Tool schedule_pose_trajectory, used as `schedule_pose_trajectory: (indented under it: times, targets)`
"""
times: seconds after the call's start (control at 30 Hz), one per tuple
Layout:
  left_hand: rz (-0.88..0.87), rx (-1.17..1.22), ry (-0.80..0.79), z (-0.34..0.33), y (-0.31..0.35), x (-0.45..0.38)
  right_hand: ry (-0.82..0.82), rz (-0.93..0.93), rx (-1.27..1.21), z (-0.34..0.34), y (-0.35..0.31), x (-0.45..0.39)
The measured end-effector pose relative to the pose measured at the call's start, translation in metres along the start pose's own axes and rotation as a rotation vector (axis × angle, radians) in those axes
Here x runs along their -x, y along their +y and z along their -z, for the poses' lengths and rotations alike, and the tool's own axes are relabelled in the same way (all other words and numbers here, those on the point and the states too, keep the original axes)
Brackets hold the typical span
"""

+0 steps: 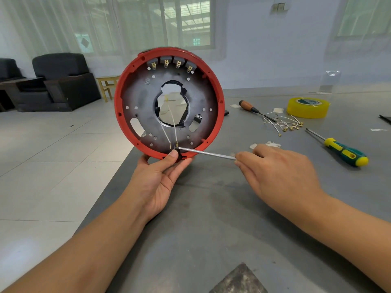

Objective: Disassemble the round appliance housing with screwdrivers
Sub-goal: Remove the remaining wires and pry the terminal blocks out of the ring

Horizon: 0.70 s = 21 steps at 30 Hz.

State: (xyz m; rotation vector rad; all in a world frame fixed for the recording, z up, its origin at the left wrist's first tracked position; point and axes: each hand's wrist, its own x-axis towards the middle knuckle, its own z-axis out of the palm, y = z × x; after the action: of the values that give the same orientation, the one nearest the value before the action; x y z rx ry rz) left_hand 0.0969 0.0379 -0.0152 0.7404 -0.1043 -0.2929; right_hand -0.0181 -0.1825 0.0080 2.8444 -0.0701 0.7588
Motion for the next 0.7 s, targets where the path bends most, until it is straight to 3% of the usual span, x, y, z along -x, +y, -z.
schedule_pose_trajectory:
  times: [0.4, 0.7]
  targets:
    - [-0.109, -0.099, 0.048, 0.002, -0.004, -0.001, -0.137, 0.014, -0.022, 0.014, -0.015, 0.008]
    - [-0.142, -0.174, 0.067, 0.004, -0.008, -0.003, -0.362, 0.101, -0.472, 0.022, -0.019, 0.010]
